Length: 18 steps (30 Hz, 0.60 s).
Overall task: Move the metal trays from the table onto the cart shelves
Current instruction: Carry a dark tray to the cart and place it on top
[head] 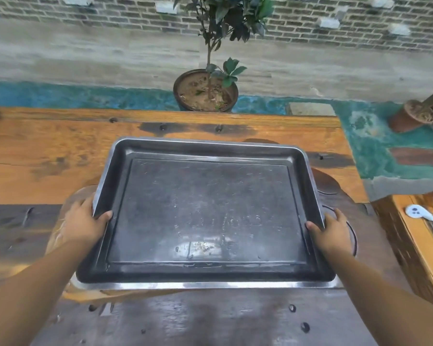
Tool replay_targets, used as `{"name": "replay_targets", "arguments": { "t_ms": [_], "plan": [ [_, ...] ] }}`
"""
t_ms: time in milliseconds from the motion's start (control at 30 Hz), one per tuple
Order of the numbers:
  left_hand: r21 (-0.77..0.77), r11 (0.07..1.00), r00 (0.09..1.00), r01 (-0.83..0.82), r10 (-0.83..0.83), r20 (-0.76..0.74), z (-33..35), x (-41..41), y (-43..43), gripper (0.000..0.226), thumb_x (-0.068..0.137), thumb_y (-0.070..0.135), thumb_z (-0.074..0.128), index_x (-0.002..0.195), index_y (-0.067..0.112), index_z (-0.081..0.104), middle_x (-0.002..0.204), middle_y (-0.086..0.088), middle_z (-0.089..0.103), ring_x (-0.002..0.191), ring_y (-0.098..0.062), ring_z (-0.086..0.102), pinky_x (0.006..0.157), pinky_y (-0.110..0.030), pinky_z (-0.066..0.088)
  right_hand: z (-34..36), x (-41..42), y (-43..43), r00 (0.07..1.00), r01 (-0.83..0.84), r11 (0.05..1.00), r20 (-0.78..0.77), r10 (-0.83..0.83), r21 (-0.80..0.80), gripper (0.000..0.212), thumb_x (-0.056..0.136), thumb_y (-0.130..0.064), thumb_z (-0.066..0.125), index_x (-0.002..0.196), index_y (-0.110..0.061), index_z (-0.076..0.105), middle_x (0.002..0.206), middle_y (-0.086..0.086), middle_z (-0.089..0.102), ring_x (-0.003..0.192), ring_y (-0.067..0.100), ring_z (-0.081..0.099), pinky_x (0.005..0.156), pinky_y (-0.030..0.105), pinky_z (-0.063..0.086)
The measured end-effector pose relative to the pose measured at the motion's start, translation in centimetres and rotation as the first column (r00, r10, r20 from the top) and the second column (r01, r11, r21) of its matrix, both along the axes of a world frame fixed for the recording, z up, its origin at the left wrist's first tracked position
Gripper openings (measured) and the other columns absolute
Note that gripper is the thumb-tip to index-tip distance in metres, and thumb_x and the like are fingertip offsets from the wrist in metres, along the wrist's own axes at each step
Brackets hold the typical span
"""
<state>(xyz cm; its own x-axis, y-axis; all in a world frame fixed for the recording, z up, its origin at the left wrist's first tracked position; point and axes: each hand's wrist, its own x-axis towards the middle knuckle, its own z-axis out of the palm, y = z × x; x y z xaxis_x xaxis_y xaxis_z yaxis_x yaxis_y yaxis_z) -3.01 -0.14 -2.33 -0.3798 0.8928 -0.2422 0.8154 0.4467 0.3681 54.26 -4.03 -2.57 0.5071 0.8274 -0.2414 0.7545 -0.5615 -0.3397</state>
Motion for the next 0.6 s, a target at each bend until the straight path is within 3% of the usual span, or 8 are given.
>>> {"name": "replay_targets", "arguments": {
  "t_ms": [100,267,400,533,600],
  "plan": [
    [0.065,0.998,0.996,0.024,-0.029,0.087,1.9,-0.4,-0.7,0.058,0.084,0.022,0.073,0.138,0.02,0.052,0.132,-0.016,0.058,0.118,-0.041,0.055,0.098,-0.05,0.047,1.9,0.1,-0.3,1.0,-0.027,1.0,0.001,0.027,0.015,0.041,0.09,-0.035,0.066,0.125,-0.014,0.063,0.161,0.009,0.019,0.131,0.038,0.045,0.102,0.045,0.04],
    [0.088,0.994,0.991,-0.063,0.051,0.123,6.7,-0.9,-2.2,0.055,0.083,0.025,0.074,0.134,0.017,0.054,0.111,-0.023,0.064,0.103,-0.044,0.06,0.088,-0.051,0.05,6.8,-0.3,0.3,0.996,-0.079,0.991,-0.027,0.082,0.112,0.042,0.088,-0.031,0.068,0.126,-0.014,0.063,0.157,0.017,0.025,0.143,0.034,0.03,0.11,0.045,0.033],
    [0.183,0.977,0.98,-0.114,0.08,0.182,12.0,-1.6,-3.7,0.053,0.083,0.018,0.075,0.133,0.015,0.055,0.114,-0.023,0.064,0.112,-0.043,0.057,0.092,-0.051,0.048,12.2,-1.0,1.4,0.988,-0.121,0.976,-0.078,0.137,0.18,0.044,0.087,-0.026,0.07,0.128,-0.008,0.062,0.15,0.027,0.035,0.148,0.029,0.018,0.114,0.04,0.029],
    [0.279,0.948,0.979,-0.152,0.106,0.176,18.0,-2.2,-5.6,0.048,0.083,0.014,0.075,0.127,0.006,0.057,0.115,-0.023,0.067,0.107,-0.042,0.061,0.083,-0.041,0.044,18.2,-2.0,2.3,0.981,-0.137,0.959,-0.097,0.166,0.249,0.045,0.087,-0.027,0.07,0.126,-0.006,0.062,0.141,0.027,0.043,0.137,0.037,0.035,0.11,0.042,0.035],
    [0.319,0.933,0.977,-0.169,0.116,0.178,21.2,-2.5,-6.5,0.046,0.083,0.016,0.076,0.126,0.009,0.059,0.113,-0.019,0.069,0.103,-0.039,0.063,0.08,-0.038,0.042,21.4,-2.2,2.4,0.976,-0.146,0.944,-0.115,0.187,0.297,0.042,0.085,-0.028,0.071,0.122,-0.009,0.064,0.122,0.022,0.054,0.117,0.039,0.053,0.101,0.045,0.044]
  ]
}}
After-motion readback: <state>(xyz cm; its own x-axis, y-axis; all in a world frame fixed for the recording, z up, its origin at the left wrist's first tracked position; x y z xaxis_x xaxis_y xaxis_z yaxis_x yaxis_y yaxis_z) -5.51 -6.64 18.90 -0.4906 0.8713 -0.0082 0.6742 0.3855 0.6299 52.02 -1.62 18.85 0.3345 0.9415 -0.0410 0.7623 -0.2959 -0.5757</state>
